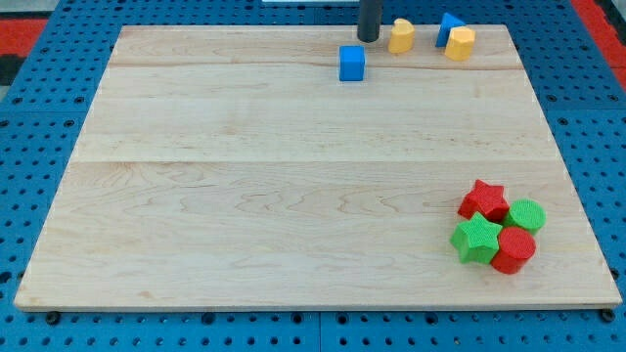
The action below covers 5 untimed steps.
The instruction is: Push the yellow heart closer to the blue triangle
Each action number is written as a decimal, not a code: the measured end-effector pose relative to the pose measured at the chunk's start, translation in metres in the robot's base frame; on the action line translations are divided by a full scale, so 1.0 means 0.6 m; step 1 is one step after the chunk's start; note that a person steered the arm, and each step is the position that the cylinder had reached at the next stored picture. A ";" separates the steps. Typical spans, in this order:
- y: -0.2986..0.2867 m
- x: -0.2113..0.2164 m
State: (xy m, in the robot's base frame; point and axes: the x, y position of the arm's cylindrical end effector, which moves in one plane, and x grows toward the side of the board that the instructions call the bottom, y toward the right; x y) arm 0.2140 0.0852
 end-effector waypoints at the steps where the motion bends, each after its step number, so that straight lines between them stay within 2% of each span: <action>1: 0.038 0.000; 3: 0.056 0.001; 5: -0.191 0.014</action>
